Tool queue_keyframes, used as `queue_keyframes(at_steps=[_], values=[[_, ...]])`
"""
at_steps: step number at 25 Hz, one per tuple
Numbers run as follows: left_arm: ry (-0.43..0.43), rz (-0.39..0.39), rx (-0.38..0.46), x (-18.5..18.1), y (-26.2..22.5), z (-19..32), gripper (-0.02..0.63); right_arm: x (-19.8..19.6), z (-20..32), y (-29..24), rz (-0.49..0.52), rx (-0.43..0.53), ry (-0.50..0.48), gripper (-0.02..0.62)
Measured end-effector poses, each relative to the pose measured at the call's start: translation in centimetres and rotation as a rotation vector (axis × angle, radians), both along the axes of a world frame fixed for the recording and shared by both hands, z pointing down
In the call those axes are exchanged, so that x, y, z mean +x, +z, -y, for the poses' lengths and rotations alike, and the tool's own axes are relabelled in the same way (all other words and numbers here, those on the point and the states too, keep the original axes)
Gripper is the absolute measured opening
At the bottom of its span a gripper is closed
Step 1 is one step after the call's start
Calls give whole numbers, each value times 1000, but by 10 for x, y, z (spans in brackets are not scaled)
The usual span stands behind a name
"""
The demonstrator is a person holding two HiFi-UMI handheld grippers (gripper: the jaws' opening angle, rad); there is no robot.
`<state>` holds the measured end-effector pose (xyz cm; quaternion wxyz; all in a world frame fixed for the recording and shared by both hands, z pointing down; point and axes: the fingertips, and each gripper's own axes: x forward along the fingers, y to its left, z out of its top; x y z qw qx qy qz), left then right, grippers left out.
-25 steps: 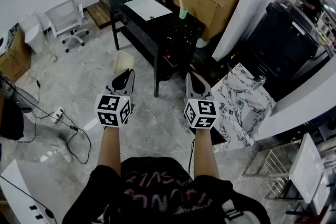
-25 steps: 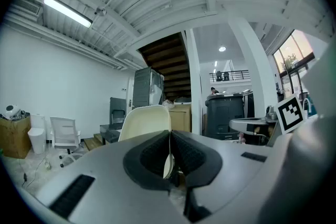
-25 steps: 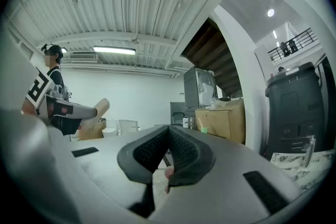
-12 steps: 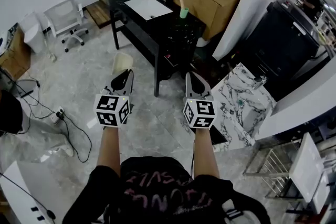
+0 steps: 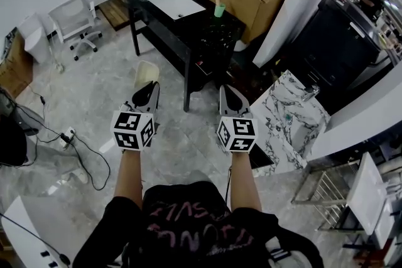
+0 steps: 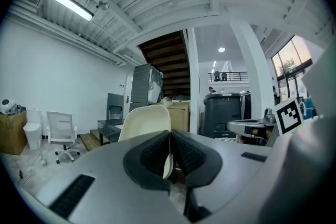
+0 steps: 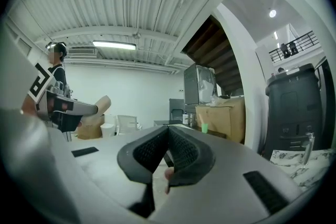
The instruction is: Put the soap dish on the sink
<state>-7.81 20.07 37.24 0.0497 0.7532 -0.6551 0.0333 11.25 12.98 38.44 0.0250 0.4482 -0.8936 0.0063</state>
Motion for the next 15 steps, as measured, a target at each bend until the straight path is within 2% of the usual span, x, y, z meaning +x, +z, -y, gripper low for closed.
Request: queue_keyframes(at_steps=[8,15], values=[[31,4,-13,-7,5,29,25,-11,23,7,-20,4,10,14],[44,14,-40,-16,19,77,25,-30,70,23,-14,-11,12,14]])
